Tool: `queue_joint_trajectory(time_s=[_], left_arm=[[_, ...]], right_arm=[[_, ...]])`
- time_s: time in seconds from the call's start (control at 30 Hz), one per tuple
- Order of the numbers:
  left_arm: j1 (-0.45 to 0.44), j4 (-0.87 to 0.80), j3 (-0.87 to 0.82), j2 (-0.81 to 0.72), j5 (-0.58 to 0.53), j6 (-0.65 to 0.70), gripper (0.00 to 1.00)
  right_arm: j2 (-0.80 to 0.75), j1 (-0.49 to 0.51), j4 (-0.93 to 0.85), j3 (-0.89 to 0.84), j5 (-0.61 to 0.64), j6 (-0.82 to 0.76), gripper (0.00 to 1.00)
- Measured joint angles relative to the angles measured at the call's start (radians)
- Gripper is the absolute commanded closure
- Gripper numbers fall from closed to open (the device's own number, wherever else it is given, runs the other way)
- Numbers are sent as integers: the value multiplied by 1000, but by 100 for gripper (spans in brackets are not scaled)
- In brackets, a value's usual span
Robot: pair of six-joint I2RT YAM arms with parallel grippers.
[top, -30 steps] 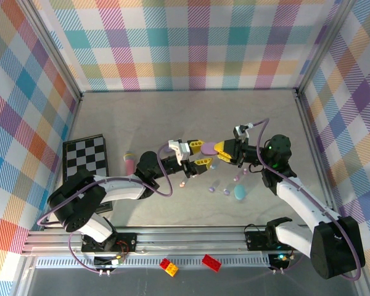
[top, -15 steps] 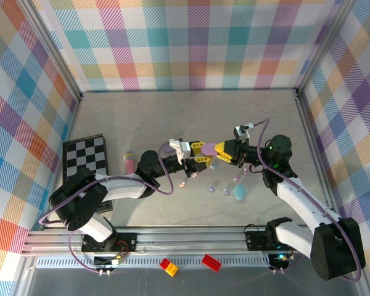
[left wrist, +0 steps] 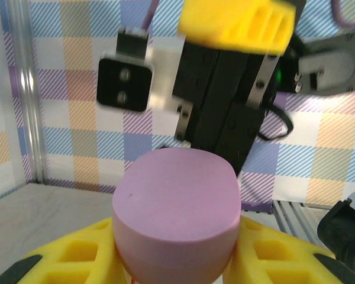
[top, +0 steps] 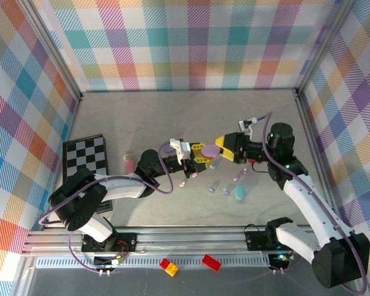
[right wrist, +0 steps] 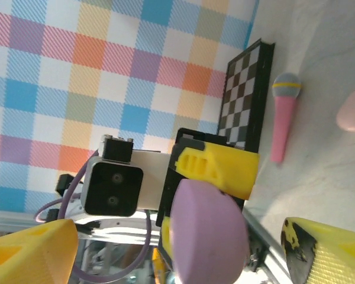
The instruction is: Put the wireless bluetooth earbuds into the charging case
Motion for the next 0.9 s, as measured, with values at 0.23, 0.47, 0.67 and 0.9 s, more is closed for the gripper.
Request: queue_joint_trajectory(time_s=[0.23,0.47,0.67,0.9], left_arm=[[36,-118,-35,-86,23,41,62],[70,-209,-52,-156,48,64,62],[84,-258,-55,-165,65,68,62],[90,-278,-63,-168,79,63,62]], right_arm=[[46,8,-425,237,140,-529,12],[61,196,-613,315,370,-948,8],[145,331,-649,364,554,-1139,10],[224,357,-650,401,661,-1255,12]])
